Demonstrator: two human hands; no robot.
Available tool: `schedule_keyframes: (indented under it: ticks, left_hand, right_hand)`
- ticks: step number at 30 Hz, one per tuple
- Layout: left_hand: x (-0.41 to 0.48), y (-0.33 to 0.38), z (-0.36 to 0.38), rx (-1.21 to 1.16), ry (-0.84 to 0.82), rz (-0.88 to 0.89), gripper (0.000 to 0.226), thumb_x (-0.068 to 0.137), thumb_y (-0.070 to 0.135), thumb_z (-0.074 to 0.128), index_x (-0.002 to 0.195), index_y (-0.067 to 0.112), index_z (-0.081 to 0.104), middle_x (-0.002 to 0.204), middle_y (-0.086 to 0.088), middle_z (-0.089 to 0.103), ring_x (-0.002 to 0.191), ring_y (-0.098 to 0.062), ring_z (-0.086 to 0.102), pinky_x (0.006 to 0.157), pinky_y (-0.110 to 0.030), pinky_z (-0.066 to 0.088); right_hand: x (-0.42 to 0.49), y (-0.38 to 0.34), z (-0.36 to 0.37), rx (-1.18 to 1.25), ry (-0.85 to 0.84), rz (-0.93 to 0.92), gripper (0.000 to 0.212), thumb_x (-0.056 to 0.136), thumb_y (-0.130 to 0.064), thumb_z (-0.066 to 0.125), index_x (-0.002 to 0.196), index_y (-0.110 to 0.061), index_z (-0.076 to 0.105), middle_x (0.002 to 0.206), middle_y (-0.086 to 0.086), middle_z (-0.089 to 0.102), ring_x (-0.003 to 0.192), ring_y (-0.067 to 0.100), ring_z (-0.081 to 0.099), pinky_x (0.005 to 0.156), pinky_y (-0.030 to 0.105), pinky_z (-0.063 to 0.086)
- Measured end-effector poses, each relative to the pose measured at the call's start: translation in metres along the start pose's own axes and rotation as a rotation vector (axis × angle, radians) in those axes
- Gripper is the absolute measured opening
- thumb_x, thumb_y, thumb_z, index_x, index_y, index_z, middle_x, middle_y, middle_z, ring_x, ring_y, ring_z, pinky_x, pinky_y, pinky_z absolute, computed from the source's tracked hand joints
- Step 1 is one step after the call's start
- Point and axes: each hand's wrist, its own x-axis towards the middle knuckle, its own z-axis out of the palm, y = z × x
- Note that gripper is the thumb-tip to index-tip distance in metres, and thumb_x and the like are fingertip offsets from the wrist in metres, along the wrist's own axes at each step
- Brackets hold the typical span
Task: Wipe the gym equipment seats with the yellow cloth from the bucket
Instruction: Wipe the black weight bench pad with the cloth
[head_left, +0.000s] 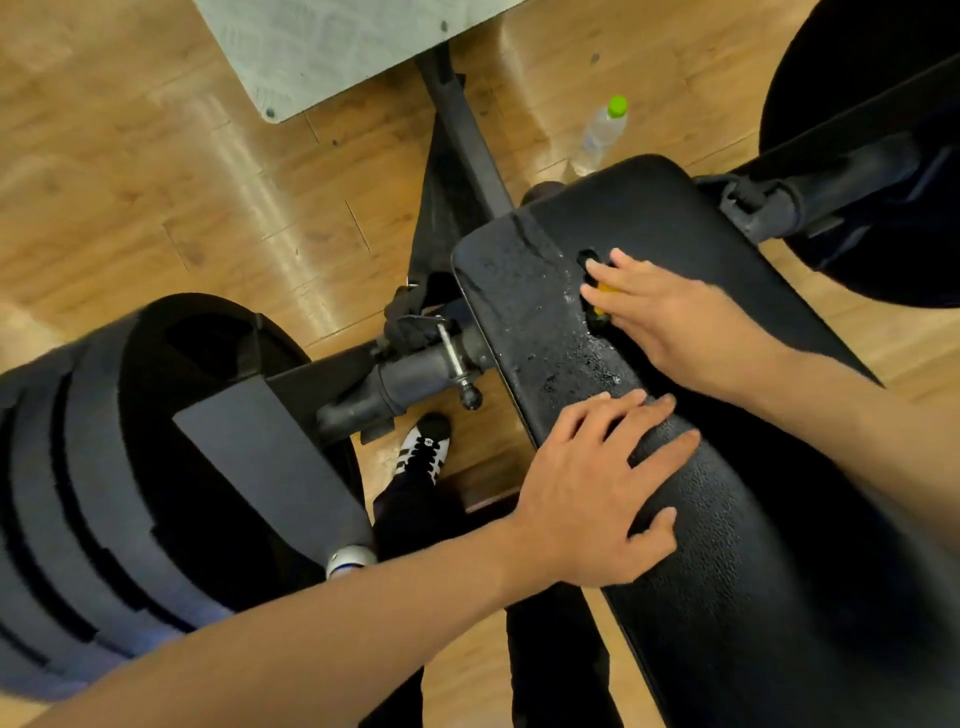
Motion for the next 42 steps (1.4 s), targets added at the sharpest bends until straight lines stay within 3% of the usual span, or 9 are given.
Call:
schedule_keyframes:
  ticks: [4, 7, 10, 13, 18, 23, 28, 35, 42]
  left_hand:
    - [0.001, -0.002, -0.001, -0.040, -0.016, -0.024, 0.067, 0.081, 0.037, 0.068, 0.144, 0.017, 0.058, 0.154, -0.012, 0.047, 0.145, -0.030, 0.037, 0.120, -0.044, 0.024]
    - [0.000, -0.003, -0.002, -0.053, -0.010, -0.044, 0.068, 0.079, 0.035, 0.073, 0.143, 0.017, 0.059, 0.153, -0.011, 0.048, 0.145, -0.030, 0.037, 0.120, -0.044, 0.024]
    - [-0.002, -0.005, -0.002, -0.053, -0.006, -0.047, 0.067, 0.079, 0.034, 0.072, 0.143, 0.017, 0.059, 0.154, -0.012, 0.047, 0.145, -0.030, 0.037, 0.121, -0.043, 0.023]
    - [-0.002, -0.003, -0.002, -0.032, -0.037, -0.043, 0.066, 0.081, 0.035, 0.068, 0.144, 0.018, 0.058, 0.156, -0.011, 0.046, 0.146, -0.029, 0.036, 0.122, -0.043, 0.022]
    - [0.000, -0.005, -0.003, 0.033, -0.141, -0.006, 0.066, 0.084, 0.042, 0.058, 0.146, 0.020, 0.054, 0.157, -0.010, 0.043, 0.147, -0.029, 0.034, 0.116, -0.045, 0.028]
    - [0.004, -0.009, -0.018, 0.162, -0.236, 0.090, 0.065, 0.095, 0.047, 0.048, 0.153, 0.019, 0.044, 0.161, -0.014, 0.036, 0.148, -0.033, 0.031, 0.114, -0.046, 0.032]
    - [-0.022, -0.048, -0.080, 0.391, -0.320, 0.200, 0.064, 0.103, 0.050, 0.040, 0.158, 0.018, 0.033, 0.163, -0.016, 0.032, 0.149, -0.035, 0.029, 0.117, -0.045, 0.025]
    - [-0.079, -0.108, -0.170, 0.790, -0.470, 0.144, 0.058, 0.100, 0.051, 0.040, 0.135, 0.009, 0.060, 0.137, -0.018, 0.060, 0.129, -0.039, 0.055, 0.111, -0.050, 0.033]
    - [-0.088, -0.135, -0.172, 0.920, -0.501, 0.235, 0.059, 0.102, 0.052, 0.035, 0.121, 0.004, 0.064, 0.113, -0.017, 0.069, 0.111, -0.038, 0.063, 0.104, -0.049, 0.033]
  right_hand:
    - [0.134, 0.001, 0.020, -0.031, -0.028, 0.035, 0.039, 0.105, -0.011, 0.046, 0.143, -0.009, 0.053, 0.156, 0.011, 0.042, 0.148, 0.033, 0.032, 0.110, 0.055, 0.040]
    - [0.179, 0.000, 0.023, -0.071, -0.077, 0.069, 0.036, 0.105, -0.014, 0.042, 0.136, -0.007, 0.058, 0.145, 0.017, 0.052, 0.138, 0.039, 0.044, 0.101, 0.055, 0.045]
    - [0.142, -0.001, 0.022, -0.004, -0.008, 0.056, 0.038, 0.105, -0.015, 0.047, 0.142, -0.012, 0.055, 0.152, 0.011, 0.047, 0.145, 0.030, 0.038, 0.109, 0.053, 0.042]
    - [0.055, -0.008, 0.010, 0.056, 0.036, 0.023, 0.042, 0.100, -0.010, 0.056, 0.142, -0.013, 0.056, 0.153, 0.006, 0.047, 0.146, 0.025, 0.037, 0.112, 0.042, 0.037]
    - [-0.062, -0.012, -0.012, 0.054, 0.048, 0.034, 0.047, 0.093, -0.005, 0.059, 0.140, -0.009, 0.058, 0.152, 0.007, 0.048, 0.145, 0.026, 0.037, 0.116, 0.043, 0.036]
    - [-0.049, -0.017, 0.003, 0.008, 0.102, 0.086, 0.045, 0.090, -0.002, 0.062, 0.135, -0.008, 0.062, 0.147, 0.008, 0.053, 0.142, 0.029, 0.043, 0.114, 0.046, 0.039]
    - [-0.023, -0.020, 0.019, 0.003, 0.179, 0.164, 0.043, 0.087, 0.003, 0.069, 0.130, -0.005, 0.066, 0.142, 0.013, 0.058, 0.136, 0.035, 0.049, 0.113, 0.050, 0.040]
    - [-0.030, -0.028, 0.028, 0.040, 0.233, 0.239, 0.043, 0.092, -0.001, 0.065, 0.135, -0.008, 0.061, 0.146, 0.012, 0.054, 0.140, 0.035, 0.044, 0.117, 0.046, 0.033]
    - [-0.125, -0.089, 0.012, 0.029, 0.164, 0.312, 0.049, 0.090, -0.009, 0.064, 0.138, -0.010, 0.059, 0.150, 0.007, 0.051, 0.145, 0.028, 0.038, 0.118, 0.046, 0.034]
